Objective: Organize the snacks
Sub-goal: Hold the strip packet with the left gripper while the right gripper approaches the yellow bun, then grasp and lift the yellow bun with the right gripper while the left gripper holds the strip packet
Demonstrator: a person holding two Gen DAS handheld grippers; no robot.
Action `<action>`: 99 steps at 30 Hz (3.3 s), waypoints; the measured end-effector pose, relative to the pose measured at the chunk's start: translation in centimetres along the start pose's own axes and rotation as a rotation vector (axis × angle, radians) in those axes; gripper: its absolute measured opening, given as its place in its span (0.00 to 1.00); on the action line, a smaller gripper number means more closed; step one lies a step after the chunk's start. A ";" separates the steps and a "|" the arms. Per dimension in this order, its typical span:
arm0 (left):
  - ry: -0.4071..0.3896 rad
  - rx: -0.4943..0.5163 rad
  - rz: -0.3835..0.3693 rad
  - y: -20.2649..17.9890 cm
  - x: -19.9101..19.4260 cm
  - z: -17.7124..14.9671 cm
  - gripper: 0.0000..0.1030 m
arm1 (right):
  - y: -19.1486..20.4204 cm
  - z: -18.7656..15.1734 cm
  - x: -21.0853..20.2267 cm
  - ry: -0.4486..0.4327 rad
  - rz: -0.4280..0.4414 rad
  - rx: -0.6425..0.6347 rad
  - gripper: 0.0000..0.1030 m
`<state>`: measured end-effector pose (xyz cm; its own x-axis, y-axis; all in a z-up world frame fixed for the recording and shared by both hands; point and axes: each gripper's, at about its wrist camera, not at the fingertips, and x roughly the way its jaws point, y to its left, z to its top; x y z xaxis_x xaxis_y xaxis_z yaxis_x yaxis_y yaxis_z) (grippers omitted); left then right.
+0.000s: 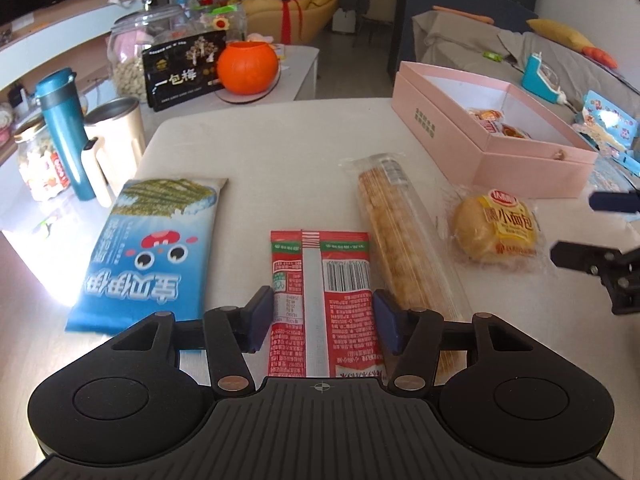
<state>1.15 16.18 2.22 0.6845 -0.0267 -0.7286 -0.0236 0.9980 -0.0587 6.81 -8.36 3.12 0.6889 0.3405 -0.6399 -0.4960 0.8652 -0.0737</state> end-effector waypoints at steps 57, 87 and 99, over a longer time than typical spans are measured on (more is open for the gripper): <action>0.017 0.109 -0.196 -9.2 0.5 -1.0 0.58 | -5.5 -2.2 -3.6 0.234 0.155 -0.025 0.86; 0.121 0.237 -0.263 -10.0 -1.7 -1.1 0.49 | -5.8 -0.1 -4.2 0.155 0.109 0.073 0.51; -0.223 0.140 -0.356 -9.6 -7.6 9.8 0.49 | -9.0 4.1 -7.8 0.001 0.124 0.154 0.51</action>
<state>3.26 7.38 15.02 0.7733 -0.3721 -0.5134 0.3303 0.9276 -0.1747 8.06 -17.33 11.95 0.6274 0.4474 -0.6373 -0.4897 0.8631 0.1237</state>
